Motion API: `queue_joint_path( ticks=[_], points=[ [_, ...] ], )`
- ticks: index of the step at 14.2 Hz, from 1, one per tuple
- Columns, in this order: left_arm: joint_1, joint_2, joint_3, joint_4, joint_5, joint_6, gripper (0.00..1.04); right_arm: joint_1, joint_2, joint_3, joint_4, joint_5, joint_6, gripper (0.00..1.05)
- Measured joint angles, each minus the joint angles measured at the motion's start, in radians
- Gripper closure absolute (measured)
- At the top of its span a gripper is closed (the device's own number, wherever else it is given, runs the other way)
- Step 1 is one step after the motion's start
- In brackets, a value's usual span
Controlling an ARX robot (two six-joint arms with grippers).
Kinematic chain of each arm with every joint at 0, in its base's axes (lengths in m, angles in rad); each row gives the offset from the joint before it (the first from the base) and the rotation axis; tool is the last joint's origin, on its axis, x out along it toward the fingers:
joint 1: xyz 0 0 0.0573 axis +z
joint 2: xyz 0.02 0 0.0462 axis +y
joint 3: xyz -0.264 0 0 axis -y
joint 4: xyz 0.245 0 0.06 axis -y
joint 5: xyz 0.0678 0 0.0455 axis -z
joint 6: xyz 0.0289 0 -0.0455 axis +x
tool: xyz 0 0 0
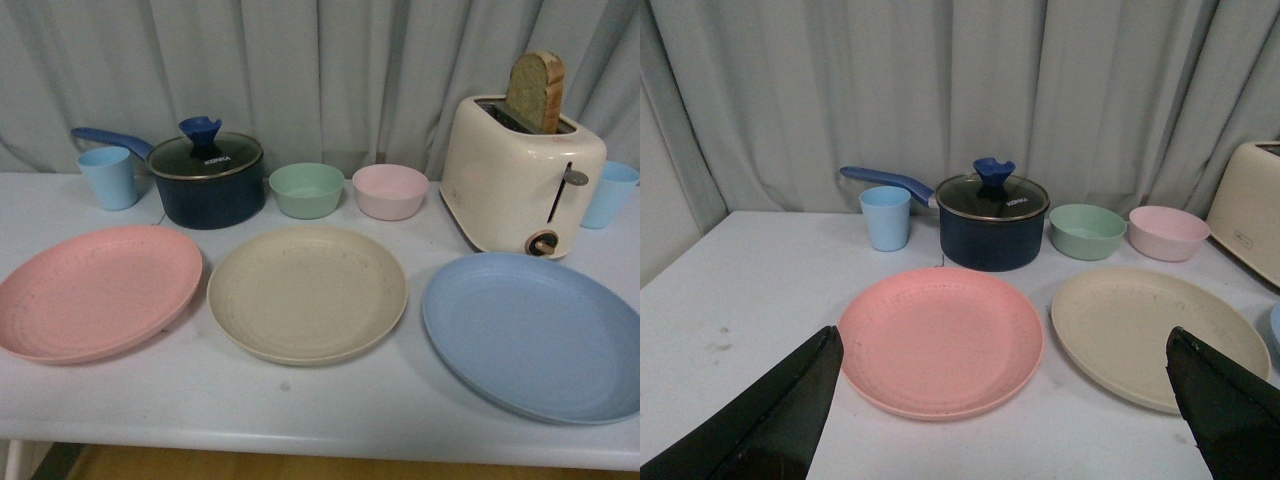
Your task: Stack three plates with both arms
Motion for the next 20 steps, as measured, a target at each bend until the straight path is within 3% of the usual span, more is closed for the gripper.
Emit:
queue_joint_path(
  ticks=[20],
  points=[
    [0.000, 0.000, 0.000, 0.000, 0.000, 0.000, 0.07, 0.000, 0.000, 0.000, 0.000, 0.000, 0.000, 0.06]
  ],
)
